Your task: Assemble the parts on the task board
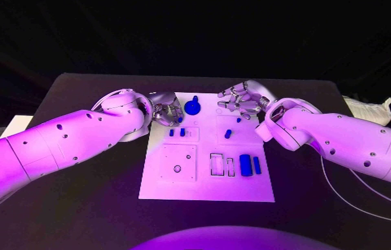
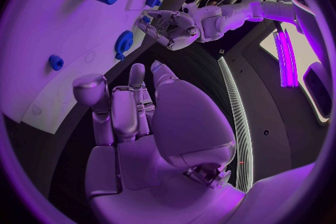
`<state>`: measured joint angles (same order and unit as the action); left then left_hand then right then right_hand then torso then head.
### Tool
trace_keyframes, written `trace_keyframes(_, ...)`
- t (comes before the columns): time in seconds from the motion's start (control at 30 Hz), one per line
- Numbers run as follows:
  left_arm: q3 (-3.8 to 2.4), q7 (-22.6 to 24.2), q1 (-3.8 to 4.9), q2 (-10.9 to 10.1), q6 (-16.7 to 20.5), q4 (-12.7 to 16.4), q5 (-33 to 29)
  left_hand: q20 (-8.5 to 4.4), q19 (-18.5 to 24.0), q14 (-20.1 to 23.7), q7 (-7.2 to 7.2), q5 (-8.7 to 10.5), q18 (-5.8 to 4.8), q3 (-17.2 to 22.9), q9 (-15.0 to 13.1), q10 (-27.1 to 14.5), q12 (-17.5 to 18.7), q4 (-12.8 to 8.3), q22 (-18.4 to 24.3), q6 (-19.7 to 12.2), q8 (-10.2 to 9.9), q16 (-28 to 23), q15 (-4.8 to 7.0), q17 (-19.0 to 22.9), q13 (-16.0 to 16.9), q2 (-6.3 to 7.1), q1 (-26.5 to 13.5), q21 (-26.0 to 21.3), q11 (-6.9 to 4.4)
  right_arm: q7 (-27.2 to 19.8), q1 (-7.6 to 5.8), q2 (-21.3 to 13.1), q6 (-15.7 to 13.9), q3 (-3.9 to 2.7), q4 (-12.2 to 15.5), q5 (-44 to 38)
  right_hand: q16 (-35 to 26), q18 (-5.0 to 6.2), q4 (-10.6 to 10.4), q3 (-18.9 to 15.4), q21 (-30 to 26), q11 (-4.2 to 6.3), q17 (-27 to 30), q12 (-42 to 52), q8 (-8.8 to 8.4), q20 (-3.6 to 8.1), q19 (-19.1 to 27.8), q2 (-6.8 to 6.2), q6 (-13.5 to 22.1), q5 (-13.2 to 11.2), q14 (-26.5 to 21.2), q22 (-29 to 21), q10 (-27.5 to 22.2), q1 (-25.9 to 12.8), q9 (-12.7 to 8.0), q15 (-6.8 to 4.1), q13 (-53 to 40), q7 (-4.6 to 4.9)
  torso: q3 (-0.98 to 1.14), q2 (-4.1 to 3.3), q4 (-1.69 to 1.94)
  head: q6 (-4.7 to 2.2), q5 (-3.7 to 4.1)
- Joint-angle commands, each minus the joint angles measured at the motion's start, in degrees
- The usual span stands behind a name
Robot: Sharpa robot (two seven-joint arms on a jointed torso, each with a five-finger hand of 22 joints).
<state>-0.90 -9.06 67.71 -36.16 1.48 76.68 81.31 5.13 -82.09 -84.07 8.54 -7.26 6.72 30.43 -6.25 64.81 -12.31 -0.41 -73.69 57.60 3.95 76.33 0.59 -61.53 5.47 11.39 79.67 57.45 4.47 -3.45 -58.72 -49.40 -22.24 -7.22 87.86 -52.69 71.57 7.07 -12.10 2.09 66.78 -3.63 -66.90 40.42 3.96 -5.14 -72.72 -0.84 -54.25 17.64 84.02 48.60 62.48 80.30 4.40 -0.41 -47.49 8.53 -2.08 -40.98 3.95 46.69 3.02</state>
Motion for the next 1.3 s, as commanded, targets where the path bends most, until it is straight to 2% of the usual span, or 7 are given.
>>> trace_keyframes(0.03,-0.02,0.67,-0.13,-0.08,0.52,0.32,-0.32,0.08,0.25,-0.07,-0.36,0.14,-0.54,-0.14,0.11,-0.69,0.36,-0.28,-0.24,0.53,0.30,-0.01,-0.15,-0.02,-0.15,-0.47,0.00,0.02,-0.03,0.13,0.03,0.06,1.10,0.00,0.00,-0.41,-0.25,0.52,0.04,0.46,-0.28,-0.04,-0.09,-0.30,0.04,0.10,0.17,-0.06,-0.02,-0.31,0.13,-0.02,-0.13,-0.35,-0.04,-0.46,0.16,0.38,-0.04,-0.02,0.04,0.04,0.04)
trace_keyframes(0.37,-0.03,1.24,-0.21,-0.51,2.37,0.51,-0.39,0.27,0.11,-0.19,-0.47,0.16,-0.65,0.04,0.47,-3.38,1.05,-0.59,-0.51,1.04,0.44,0.26,-0.52,-0.05,-0.62,-0.47,0.11,0.28,0.54,0.21,0.04,0.14,1.21,0.00,-0.17,-0.41,-0.25,0.52,0.04,0.46,-0.28,-0.04,-0.09,-0.30,0.04,0.10,0.17,-0.06,-0.02,-0.31,0.13,-0.02,-0.13,-0.35,-0.04,-0.46,0.16,0.38,-0.02,-0.01,-0.01,-0.23,-0.05)
trace_keyframes(0.83,-0.05,1.56,-0.26,-1.37,3.67,1.21,-0.94,0.42,0.07,-0.37,-0.69,0.01,-0.61,1.15,0.76,-4.51,0.82,-1.26,-0.56,1.46,0.52,0.57,-0.68,-0.21,-0.80,-0.98,0.95,0.18,0.76,0.31,0.04,0.15,1.32,0.00,-0.50,-0.41,-0.27,0.52,0.07,0.54,-0.30,-0.02,-0.11,-0.37,0.06,0.11,0.13,-0.08,-0.03,-0.31,0.17,-0.02,-0.08,-0.31,-0.04,-0.48,0.32,0.37,0.00,-0.01,0.01,-0.10,-0.01)
trace_keyframes(1.03,-0.08,1.38,-0.26,-2.45,4.34,1.37,-1.29,0.48,0.07,-0.39,-0.33,-0.02,-0.59,1.92,1.00,-5.09,0.68,-1.70,-0.59,1.35,0.38,0.61,-0.76,-0.08,-0.92,-0.92,1.26,0.10,0.92,0.73,0.04,0.03,1.66,0.00,-1.04,-0.91,-0.61,0.56,0.29,0.92,-0.54,0.01,0.11,-0.83,0.14,0.14,0.13,-0.16,-0.12,-0.45,0.20,-0.30,-0.17,-0.06,-0.01,-0.51,0.95,0.35,0.01,0.05,0.00,-0.11,0.02)
trace_keyframes(1.13,-0.26,1.33,-0.24,-3.63,4.85,1.66,-5.11,0.51,0.13,-0.39,0.09,-0.07,-0.56,3.05,1.26,-5.19,0.35,-2.19,-0.61,1.12,0.20,0.69,-0.81,-0.08,-0.98,-1.09,1.73,-0.03,1.03,1.04,0.04,-0.26,1.68,0.00,-1.27,-3.33,1.88,0.00,1.19,2.32,1.36,0.13,-2.91,-3.43,0.51,0.36,-1.68,-0.41,-0.94,-2.08,1.54,2.76,-1.17,1.09,0.15,-0.69,3.56,0.20,0.05,0.14,-0.06,-0.19,-0.01)
trace_keyframes(1.23,-0.56,1.62,-0.22,-4.93,5.58,1.97,-11.77,0.58,0.24,-0.36,0.53,-0.09,-0.53,4.31,1.49,-5.32,0.08,-2.50,-0.59,0.94,0.10,0.72,-0.94,0.04,-1.09,-1.45,2.01,-0.26,1.24,1.27,0.03,-0.93,1.98,-0.01,-0.90,-5.49,0.70,-0.01,2.00,4.27,1.47,-0.05,-1.56,-8.96,0.95,0.37,-1.83,-0.64,-2.08,-2.75,1.35,2.83,-4.38,2.69,0.32,-0.62,7.96,0.34,0.08,0.22,-0.01,-0.55,0.02)
trace_keyframes(1.3,-0.68,2.22,-0.20,-5.96,6.54,2.27,-16.91,0.61,0.50,-0.22,0.70,-0.11,-0.38,5.18,1.57,-5.36,-0.10,-2.89,-0.31,1.11,0.18,0.58,-1.00,0.41,-1.16,-1.57,2.31,-0.99,1.35,1.72,-0.04,-1.67,2.55,-0.02,-0.41,-7.28,0.44,-0.06,2.85,6.08,1.78,-0.36,-1.26,-13.11,1.15,0.33,-2.10,-1.04,-2.69,-3.39,1.46,3.28,-4.57,4.03,0.38,-0.37,11.88,0.50,0.07,0.30,0.03,-0.60,0.10)
